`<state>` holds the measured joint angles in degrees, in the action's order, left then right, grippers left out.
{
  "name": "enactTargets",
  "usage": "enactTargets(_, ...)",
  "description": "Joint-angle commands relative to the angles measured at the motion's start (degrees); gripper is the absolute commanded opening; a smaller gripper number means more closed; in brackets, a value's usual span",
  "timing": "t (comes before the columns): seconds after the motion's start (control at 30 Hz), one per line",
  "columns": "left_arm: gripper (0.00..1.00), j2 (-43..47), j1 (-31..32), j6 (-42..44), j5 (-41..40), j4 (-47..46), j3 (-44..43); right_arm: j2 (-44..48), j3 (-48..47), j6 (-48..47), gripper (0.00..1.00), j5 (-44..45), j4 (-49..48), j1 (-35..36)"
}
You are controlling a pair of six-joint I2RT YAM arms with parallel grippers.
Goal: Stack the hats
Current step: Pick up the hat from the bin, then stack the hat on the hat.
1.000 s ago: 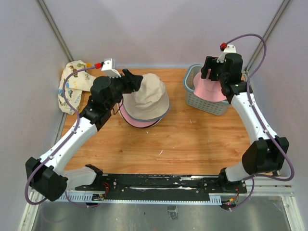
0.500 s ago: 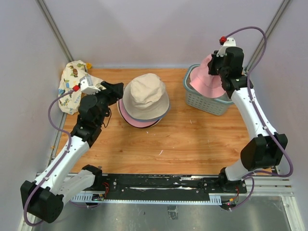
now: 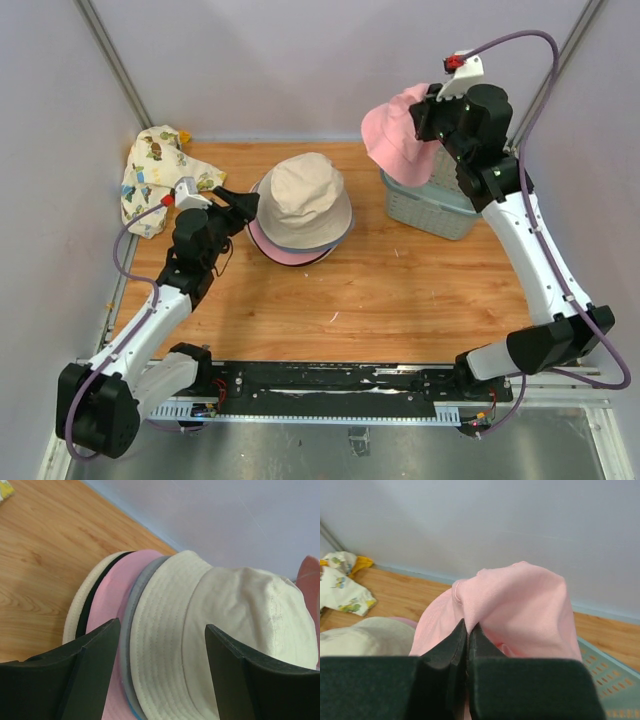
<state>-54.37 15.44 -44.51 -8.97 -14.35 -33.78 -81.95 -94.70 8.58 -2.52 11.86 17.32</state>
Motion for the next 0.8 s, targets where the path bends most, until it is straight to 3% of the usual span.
enactTargets(0.0,0.72,-0.74,-0.5,-1.36,3.9,-5.45,0.93,0.56,-4.18,0.55,0.01,-0.54,-1.06,5.42)
enactTargets(0.43,0.71,-3.33,-0.71,-3.56,7.74,-9.28,2.91,-4.44,-8.21,-1.65,0.0,3.69,-1.59,24.45)
enactTargets(0.77,0.71,-4.16,-0.8,-6.48,10.18,-13.14,4.06,-8.16,-7.93,-1.77,0.01,2.55,-2.67,30.37)
